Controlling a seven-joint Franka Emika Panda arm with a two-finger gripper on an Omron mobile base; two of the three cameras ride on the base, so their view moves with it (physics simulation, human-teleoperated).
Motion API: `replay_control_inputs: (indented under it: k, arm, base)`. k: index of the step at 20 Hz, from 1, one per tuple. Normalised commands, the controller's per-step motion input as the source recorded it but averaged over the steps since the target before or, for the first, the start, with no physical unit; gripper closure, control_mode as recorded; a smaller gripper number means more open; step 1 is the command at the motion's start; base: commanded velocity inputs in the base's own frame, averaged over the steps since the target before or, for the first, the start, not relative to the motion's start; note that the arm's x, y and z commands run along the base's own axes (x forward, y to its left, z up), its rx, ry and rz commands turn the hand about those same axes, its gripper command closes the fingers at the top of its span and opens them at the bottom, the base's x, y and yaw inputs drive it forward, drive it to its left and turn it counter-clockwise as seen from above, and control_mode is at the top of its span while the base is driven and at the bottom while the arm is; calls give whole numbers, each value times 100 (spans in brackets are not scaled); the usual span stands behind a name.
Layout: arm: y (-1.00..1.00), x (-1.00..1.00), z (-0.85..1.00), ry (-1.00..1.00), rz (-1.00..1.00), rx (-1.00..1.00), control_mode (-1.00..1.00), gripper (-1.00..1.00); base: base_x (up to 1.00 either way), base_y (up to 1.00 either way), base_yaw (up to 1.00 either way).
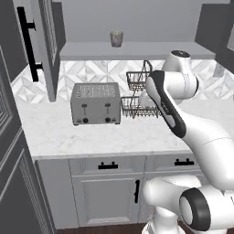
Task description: Gather all objects into one cabinet and sort the glasses and bowls to opposite sides.
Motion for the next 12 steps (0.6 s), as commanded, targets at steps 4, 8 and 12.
replay_control_inputs:
  k: [4, 8, 12]
  arm:
    - [0, 0, 0, 0, 0, 0, 100, -100]
    - [0, 0, 0, 0, 0, 0, 100, -100]
    - [0, 0, 0, 0, 0, 0, 100, -100]
  base:
    - [90, 0, -15]
    - [44, 54, -1]
    - [36, 79, 0]
